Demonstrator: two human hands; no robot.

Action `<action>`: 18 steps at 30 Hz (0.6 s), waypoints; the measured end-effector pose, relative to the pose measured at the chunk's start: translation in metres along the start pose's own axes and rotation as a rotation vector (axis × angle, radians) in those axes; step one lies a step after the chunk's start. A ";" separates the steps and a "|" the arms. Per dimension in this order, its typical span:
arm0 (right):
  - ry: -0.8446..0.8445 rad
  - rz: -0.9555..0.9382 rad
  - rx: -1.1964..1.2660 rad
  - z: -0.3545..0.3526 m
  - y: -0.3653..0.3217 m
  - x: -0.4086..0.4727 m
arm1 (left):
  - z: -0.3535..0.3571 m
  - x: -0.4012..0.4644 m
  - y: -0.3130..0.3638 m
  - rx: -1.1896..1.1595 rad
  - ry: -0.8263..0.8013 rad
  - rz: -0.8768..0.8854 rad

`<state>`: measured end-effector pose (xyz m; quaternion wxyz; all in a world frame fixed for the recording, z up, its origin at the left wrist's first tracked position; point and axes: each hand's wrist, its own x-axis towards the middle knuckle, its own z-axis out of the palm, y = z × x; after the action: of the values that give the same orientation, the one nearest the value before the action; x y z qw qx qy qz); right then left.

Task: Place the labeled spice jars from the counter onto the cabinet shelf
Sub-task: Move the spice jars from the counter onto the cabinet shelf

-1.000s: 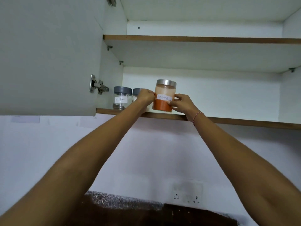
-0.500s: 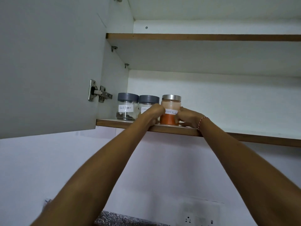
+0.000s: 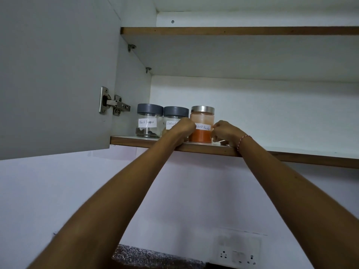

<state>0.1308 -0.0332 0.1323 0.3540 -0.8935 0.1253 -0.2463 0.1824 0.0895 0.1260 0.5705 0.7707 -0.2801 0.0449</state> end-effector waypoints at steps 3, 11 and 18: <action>-0.003 -0.021 -0.006 0.000 -0.001 -0.002 | 0.000 0.000 -0.001 0.094 0.009 0.011; 0.385 -0.176 -0.132 -0.002 0.000 -0.023 | 0.021 -0.024 -0.005 0.614 0.446 0.322; 0.778 -0.462 -0.300 0.036 0.007 -0.086 | 0.035 -0.079 -0.050 0.759 0.545 0.733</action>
<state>0.0771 0.0163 0.0743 0.0839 -0.7808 0.0810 -0.6138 0.1313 0.0978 0.0409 0.2535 0.7346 -0.3357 0.5324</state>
